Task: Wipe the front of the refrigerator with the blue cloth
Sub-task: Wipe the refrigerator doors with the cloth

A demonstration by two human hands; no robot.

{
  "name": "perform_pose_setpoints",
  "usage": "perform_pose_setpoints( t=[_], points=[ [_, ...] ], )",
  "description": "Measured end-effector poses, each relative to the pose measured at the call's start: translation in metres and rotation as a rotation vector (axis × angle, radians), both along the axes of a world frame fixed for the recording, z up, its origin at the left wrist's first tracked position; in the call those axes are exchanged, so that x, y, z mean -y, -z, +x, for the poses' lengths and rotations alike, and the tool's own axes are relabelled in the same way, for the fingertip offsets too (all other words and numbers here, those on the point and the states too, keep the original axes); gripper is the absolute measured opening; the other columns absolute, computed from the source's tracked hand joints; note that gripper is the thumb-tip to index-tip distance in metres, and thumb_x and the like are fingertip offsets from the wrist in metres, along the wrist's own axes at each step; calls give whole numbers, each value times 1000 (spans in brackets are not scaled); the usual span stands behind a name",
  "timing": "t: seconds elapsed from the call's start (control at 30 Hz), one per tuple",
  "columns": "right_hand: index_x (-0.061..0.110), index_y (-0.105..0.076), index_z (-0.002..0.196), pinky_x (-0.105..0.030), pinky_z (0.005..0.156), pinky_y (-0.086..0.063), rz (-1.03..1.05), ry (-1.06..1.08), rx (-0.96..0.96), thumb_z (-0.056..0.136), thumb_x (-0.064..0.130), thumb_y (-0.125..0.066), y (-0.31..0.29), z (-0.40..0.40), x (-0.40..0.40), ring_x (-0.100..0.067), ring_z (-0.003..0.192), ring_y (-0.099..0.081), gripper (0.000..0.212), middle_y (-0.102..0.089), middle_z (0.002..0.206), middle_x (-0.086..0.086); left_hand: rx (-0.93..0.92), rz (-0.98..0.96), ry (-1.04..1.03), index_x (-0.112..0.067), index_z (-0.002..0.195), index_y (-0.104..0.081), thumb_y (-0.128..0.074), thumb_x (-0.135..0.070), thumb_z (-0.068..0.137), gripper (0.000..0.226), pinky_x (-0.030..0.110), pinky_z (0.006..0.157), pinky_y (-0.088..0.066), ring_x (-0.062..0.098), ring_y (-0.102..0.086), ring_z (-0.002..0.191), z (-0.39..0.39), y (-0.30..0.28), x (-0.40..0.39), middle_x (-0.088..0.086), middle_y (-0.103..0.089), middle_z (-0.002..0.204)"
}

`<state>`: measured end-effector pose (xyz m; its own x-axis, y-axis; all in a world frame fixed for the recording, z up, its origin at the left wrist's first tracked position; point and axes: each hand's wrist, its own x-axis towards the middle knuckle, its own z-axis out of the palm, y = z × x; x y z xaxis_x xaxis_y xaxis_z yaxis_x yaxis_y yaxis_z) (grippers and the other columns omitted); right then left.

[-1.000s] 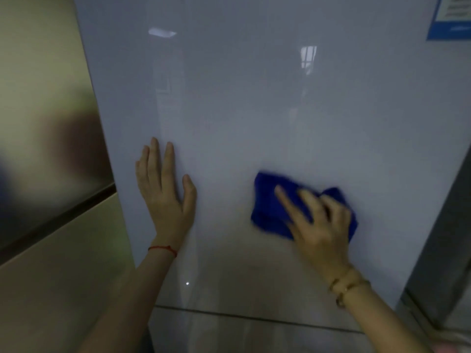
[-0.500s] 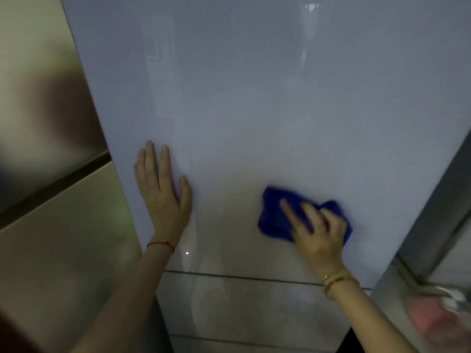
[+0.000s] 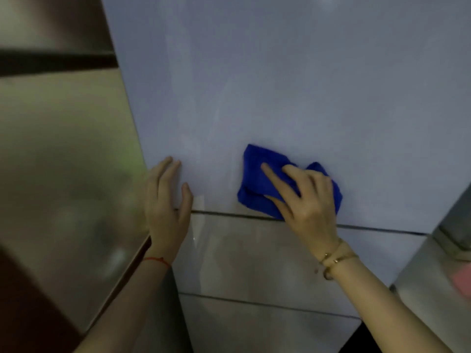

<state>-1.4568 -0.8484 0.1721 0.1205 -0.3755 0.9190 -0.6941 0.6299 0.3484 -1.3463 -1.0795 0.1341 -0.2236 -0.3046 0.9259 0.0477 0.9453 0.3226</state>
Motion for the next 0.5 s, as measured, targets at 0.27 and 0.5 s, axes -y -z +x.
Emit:
perform_pose_setpoints(
  t=[0.27, 0.5],
  points=[
    [26, -59, 130, -35, 77, -40, -22, 101, -122, 89, 31, -71, 144, 10, 53, -22, 92, -48, 44, -48, 123, 0, -52, 49, 15, 1, 138, -48, -55, -8, 95, 44, 34, 120, -30, 21, -38, 139, 4, 162, 16, 15, -42, 146],
    [26, -54, 136, -37, 79, -38, -46, 106, -241, 88, 19, -70, 252, 0, 95, -26, 94, -47, 51, -47, 125, -1, -132, 104, 64, -12, 150, -32, -53, -17, 97, 57, 27, 123, -21, 13, -24, 146, -23, 247, 47, 8, -25, 157]
  ],
)
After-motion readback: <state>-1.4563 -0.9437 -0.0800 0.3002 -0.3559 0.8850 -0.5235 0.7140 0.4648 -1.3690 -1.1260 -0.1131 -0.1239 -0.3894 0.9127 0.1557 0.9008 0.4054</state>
